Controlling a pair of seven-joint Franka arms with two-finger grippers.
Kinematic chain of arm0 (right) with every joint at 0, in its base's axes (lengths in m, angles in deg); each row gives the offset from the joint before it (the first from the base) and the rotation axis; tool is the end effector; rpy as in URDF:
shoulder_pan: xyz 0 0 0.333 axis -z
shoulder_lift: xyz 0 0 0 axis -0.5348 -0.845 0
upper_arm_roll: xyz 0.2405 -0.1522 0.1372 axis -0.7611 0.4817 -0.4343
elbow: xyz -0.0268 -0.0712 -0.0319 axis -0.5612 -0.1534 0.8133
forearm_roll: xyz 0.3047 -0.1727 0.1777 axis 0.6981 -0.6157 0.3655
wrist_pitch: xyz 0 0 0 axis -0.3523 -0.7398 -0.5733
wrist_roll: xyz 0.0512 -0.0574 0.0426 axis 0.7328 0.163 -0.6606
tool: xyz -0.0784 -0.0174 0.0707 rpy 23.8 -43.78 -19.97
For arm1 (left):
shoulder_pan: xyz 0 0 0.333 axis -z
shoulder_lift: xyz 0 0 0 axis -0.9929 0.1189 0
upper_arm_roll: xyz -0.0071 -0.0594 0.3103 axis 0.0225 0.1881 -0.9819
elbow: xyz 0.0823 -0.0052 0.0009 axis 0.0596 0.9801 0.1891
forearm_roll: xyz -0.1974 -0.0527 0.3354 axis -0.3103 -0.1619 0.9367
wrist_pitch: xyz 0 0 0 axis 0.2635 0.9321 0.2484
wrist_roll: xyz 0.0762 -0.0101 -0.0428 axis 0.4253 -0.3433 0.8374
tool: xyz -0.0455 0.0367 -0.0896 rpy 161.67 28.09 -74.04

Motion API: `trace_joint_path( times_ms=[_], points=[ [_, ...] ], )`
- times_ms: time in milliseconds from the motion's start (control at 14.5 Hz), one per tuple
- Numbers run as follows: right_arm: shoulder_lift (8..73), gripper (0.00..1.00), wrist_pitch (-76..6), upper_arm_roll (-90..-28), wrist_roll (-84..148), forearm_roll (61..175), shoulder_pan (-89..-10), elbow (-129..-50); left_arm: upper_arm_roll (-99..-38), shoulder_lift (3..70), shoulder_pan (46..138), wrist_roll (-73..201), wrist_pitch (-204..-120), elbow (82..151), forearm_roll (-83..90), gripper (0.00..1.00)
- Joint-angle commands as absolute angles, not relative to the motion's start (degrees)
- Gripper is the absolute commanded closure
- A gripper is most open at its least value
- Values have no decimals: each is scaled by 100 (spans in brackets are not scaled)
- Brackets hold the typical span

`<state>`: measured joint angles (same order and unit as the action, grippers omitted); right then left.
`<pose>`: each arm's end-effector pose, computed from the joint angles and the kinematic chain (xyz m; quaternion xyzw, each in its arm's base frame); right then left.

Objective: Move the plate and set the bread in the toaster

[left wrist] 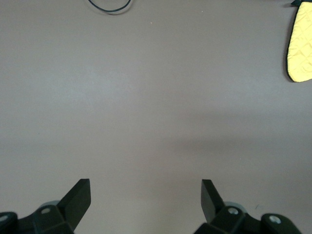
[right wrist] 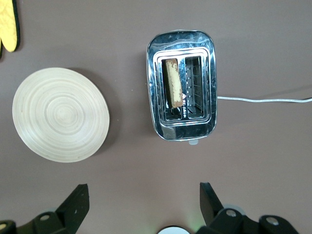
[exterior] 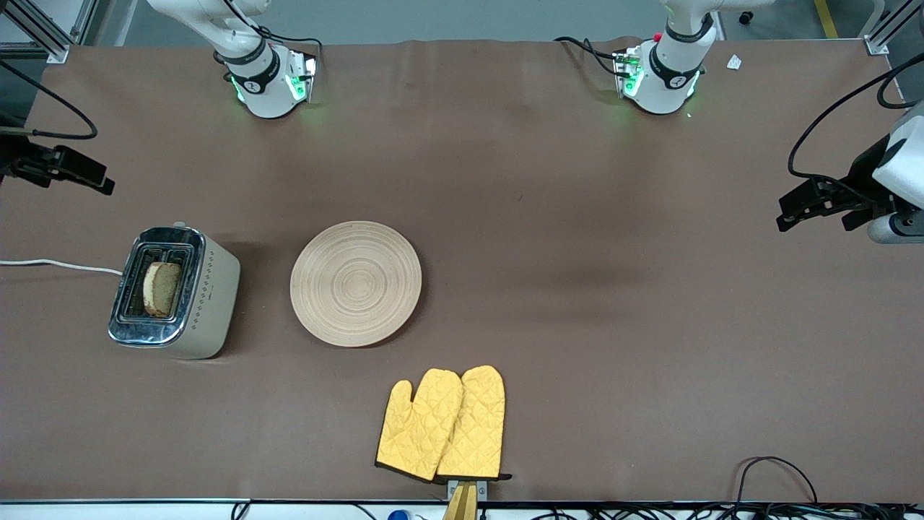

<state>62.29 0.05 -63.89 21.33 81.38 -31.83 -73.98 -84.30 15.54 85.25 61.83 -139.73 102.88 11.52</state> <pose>0.5472 -0.0104 0.6451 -0.9973 0.0587 0.0449 0.0007 0.5862 -0.0467 0.6190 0.9993 -0.0011 0.0352 0.0130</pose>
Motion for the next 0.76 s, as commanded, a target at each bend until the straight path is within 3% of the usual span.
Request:
trace_joint_path(
  times_ms=[0,689],
  points=[
    [6610,0,-142,-6428,2370,7828,-3127,-7904,-8408,1452,8520,6263,-14160,10410,1153,0],
    [6619,0,-177,-6437,2546,7827,-2943,-7967,-8416,1522,8599,6245,-14108,10182,1337,0]
  ],
)
